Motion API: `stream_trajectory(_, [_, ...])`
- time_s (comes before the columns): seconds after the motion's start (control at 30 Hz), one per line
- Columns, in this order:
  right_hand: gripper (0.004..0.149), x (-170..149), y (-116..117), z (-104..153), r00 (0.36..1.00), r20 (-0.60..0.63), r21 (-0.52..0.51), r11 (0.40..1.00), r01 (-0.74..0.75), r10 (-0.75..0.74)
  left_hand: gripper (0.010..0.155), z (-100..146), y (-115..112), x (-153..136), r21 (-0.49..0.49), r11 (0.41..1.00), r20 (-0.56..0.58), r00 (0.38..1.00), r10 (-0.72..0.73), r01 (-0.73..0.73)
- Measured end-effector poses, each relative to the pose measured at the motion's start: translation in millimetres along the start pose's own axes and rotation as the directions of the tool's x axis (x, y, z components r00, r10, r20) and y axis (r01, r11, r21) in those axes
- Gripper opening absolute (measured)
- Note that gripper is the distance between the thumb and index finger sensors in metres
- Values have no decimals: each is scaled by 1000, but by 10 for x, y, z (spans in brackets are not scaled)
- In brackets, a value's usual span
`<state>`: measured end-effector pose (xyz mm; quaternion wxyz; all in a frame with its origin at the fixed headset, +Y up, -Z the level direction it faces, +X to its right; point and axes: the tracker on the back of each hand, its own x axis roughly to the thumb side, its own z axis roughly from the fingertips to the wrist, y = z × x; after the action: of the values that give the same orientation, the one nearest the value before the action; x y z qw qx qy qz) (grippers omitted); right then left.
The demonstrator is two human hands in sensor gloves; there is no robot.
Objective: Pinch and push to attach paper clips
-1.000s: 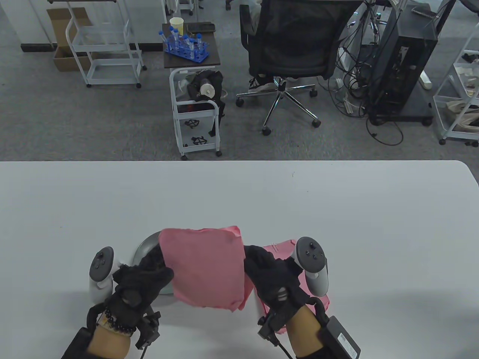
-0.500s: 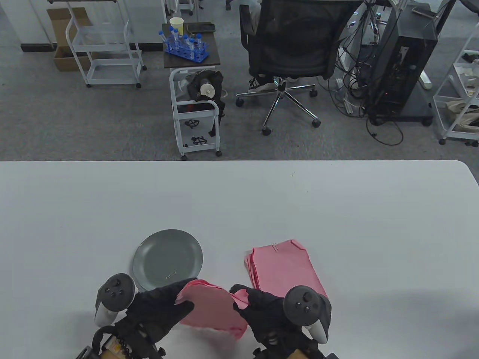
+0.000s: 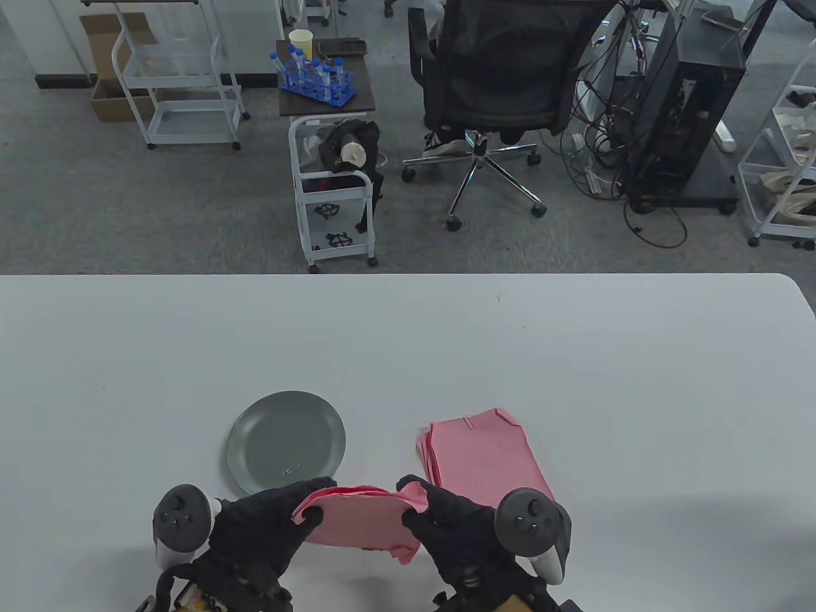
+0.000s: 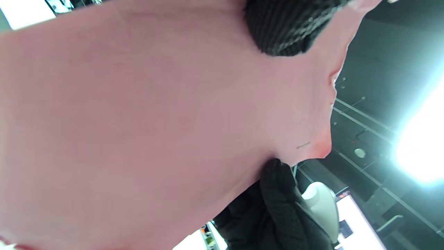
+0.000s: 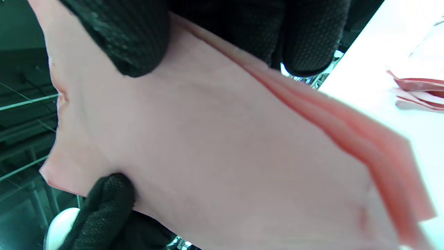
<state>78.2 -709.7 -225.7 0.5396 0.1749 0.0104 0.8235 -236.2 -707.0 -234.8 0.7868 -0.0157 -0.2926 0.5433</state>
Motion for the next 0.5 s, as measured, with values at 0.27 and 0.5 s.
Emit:
stream_trajectory(0.27, [40, -34, -15, 9, 999, 16, -44, 998, -42, 43, 47, -1, -22, -118, -90, 993, -49, 997, 67, -72])
stream_trajectory(0.5, [40, -80, 10, 3, 995, 33, -50, 995, -92, 93, 46, 15, 0, -123, -67, 987, -24, 988, -150, 148])
